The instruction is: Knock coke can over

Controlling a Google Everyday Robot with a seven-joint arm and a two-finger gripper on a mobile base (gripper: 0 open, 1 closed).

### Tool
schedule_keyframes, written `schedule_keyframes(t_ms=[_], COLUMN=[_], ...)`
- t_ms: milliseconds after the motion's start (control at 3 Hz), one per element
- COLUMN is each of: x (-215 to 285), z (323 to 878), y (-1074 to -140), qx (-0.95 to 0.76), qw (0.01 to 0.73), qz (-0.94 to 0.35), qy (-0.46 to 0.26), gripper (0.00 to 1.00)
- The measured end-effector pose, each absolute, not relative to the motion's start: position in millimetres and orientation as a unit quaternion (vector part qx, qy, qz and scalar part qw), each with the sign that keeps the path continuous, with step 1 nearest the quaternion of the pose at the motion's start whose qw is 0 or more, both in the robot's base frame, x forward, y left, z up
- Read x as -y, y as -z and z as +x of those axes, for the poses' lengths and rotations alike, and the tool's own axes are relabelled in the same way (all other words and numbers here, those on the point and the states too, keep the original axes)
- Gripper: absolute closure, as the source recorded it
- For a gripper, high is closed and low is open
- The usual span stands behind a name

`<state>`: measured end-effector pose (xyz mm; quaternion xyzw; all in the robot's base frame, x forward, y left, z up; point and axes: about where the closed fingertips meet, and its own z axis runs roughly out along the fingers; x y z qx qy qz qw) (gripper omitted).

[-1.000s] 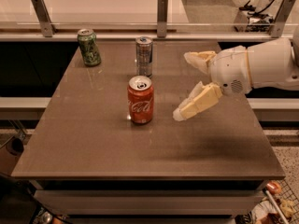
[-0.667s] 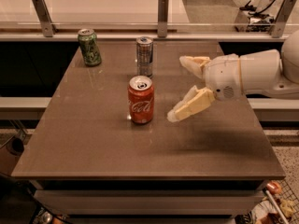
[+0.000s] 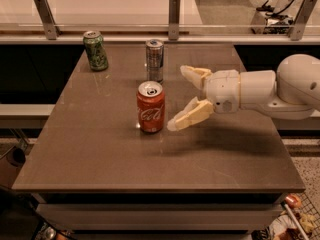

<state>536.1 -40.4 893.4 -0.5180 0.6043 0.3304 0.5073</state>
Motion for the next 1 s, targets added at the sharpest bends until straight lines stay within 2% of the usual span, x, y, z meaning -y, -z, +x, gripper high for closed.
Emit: schedule_keyframes(t_ms=[1000], x=[17], z=[543], y=[-880], qx=[-0.593], qw=[0.507], qz=[-0.504], qy=[-0.370], gripper=[0.00])
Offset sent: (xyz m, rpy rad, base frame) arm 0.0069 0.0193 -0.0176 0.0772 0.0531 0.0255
